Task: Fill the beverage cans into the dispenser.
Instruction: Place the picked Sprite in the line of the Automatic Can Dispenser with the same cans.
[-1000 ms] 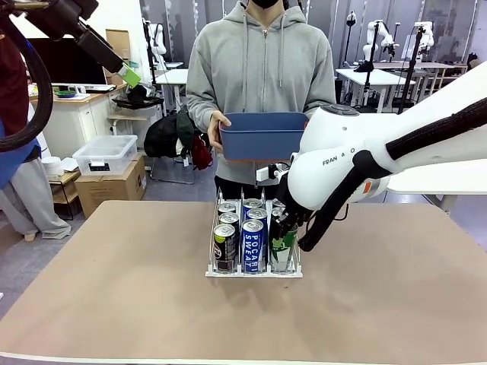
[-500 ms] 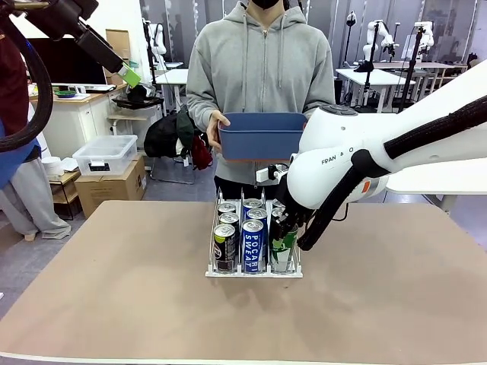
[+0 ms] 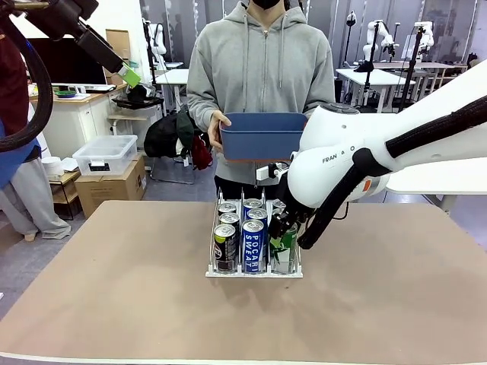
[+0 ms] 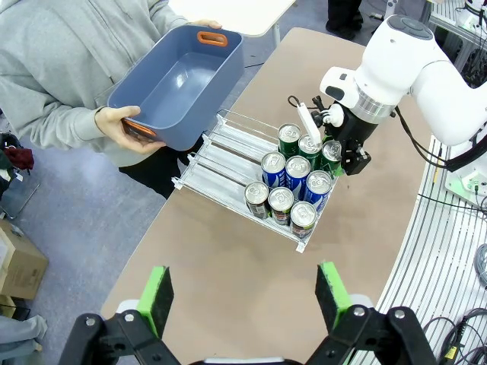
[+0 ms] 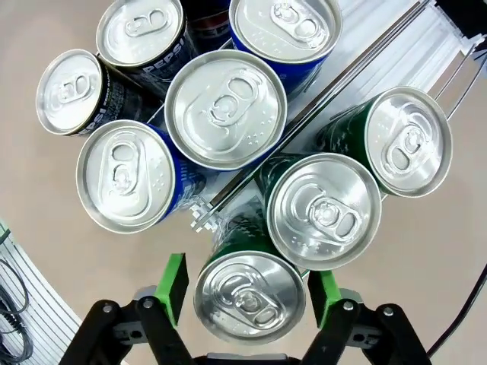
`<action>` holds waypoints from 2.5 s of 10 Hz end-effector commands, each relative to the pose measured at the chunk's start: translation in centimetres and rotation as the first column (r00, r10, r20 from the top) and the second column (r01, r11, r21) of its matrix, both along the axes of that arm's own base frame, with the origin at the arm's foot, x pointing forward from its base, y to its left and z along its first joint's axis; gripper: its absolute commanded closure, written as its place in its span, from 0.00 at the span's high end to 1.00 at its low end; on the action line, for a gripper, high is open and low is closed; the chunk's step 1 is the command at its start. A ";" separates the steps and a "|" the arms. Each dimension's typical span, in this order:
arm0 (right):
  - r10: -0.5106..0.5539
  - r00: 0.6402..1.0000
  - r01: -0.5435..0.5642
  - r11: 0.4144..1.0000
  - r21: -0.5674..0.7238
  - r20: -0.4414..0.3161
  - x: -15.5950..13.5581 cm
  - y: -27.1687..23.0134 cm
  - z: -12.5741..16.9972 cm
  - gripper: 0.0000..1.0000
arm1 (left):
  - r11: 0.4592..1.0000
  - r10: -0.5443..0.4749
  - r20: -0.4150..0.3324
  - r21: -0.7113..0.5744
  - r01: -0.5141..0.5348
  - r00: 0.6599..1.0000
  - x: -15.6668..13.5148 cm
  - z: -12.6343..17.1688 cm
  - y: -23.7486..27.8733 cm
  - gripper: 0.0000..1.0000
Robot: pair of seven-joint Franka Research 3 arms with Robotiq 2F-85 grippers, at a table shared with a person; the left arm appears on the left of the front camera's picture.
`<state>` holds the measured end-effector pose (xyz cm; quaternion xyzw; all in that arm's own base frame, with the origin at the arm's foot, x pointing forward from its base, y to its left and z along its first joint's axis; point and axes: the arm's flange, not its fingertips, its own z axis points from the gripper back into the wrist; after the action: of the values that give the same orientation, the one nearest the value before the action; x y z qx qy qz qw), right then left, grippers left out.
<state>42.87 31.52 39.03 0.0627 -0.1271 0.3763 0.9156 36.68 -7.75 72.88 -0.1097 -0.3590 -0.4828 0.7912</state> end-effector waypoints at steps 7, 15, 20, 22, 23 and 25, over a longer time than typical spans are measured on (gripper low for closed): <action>-0.012 1.000 0.012 1.000 0.007 0.024 -0.7 -0.8 1.4 1.00 | 1.000 0.002 -0.002 -0.001 -0.002 1.000 0.0 -0.1 0.1 1.00; 0.031 0.977 -0.057 0.991 0.118 0.212 -2.9 -5.9 10.0 1.00 | 1.000 0.002 -0.002 -0.001 -0.002 1.000 0.0 -0.1 0.1 1.00; 0.007 0.970 -0.054 0.981 0.186 0.243 -1.9 -12.9 21.3 1.00 | 1.000 0.002 -0.002 -0.001 -0.002 1.000 0.0 -0.1 0.1 1.00; 0.003 0.969 -0.047 0.984 0.174 0.249 -1.2 -14.3 25.5 1.00 | 1.000 0.002 -0.002 -0.001 -0.002 1.000 0.0 -0.1 0.1 1.00; 0.027 0.970 -0.065 0.986 0.152 0.241 -1.0 -14.7 27.6 1.00 | 1.000 0.002 -0.002 -0.001 -0.002 1.000 0.0 -0.1 0.1 1.00; 0.047 0.972 -0.086 0.982 0.165 0.229 -1.3 -15.7 30.6 1.00 | 1.000 0.002 -0.002 -0.001 -0.002 1.000 0.0 -0.1 0.1 1.00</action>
<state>40.73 16.44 68.94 0.1004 -0.2711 0.3819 0.8778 36.69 -7.73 72.90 -0.1097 -0.3592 -0.4826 0.7912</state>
